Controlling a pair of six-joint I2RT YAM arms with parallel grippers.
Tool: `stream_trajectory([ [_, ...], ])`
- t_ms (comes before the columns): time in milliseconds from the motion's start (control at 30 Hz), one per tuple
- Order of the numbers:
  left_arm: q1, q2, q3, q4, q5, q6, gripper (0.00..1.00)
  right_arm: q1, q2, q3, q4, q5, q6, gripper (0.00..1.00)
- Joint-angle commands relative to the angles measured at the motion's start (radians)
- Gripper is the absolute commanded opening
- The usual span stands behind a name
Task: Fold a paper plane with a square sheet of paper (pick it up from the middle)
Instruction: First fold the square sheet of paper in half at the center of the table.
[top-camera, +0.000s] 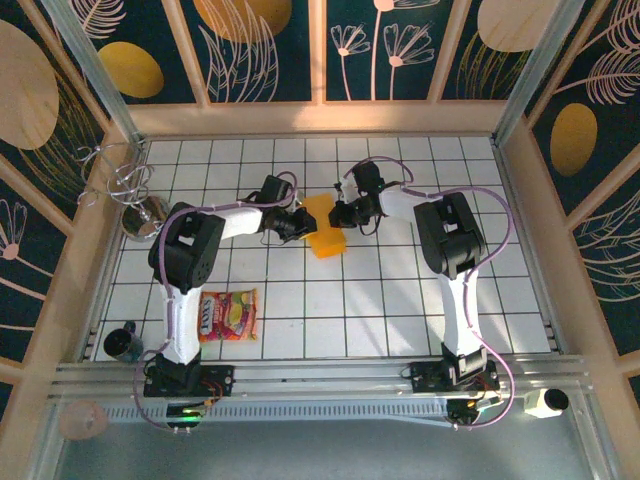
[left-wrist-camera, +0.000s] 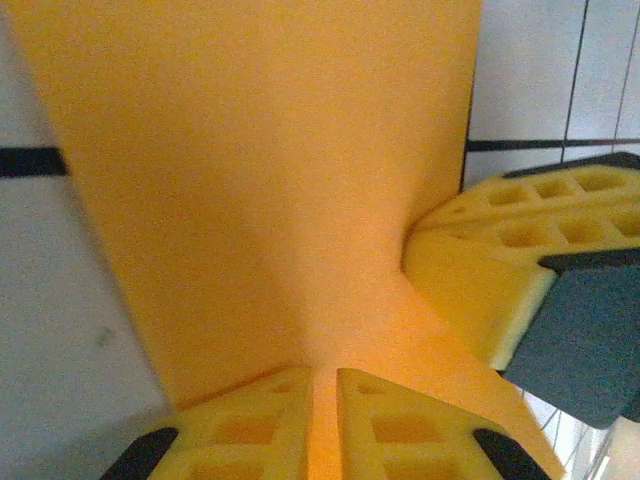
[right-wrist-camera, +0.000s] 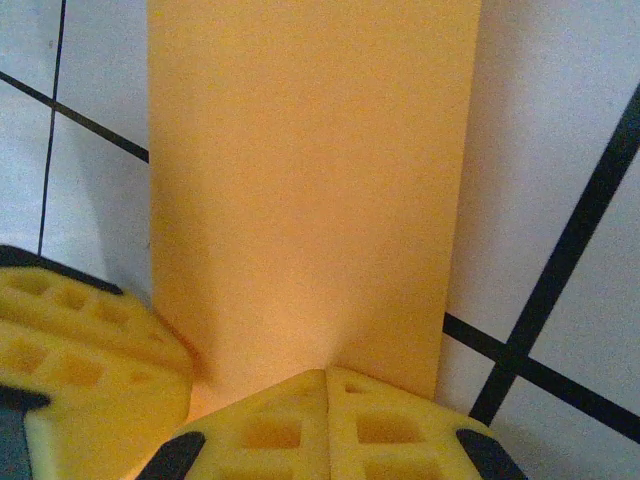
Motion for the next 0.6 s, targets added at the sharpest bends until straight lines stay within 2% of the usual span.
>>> stream_trajectory([
  [0,-0.019,-0.029,-0.024,-0.014,0.035,0.007,0.14,-0.031,0.120,-0.066,-0.202,0.199,0.006,0.07],
  [200,-0.019,-0.055,-0.059,-0.127,-0.059,0.078,0.15,-0.030,0.121,-0.076,-0.196,0.202,0.011,0.07],
  [400,-0.018,-0.109,-0.008,-0.249,-0.198,0.155,0.15,-0.031,0.112,-0.085,-0.190,0.206,0.013,0.07],
  [467,-0.018,-0.133,0.002,-0.215,-0.170,0.136,0.15,-0.031,0.110,-0.086,-0.188,0.206,0.013,0.07],
  [567,-0.022,-0.157,-0.028,-0.068,-0.059,0.039,0.15,-0.031,0.108,-0.091,-0.185,0.205,0.017,0.07],
])
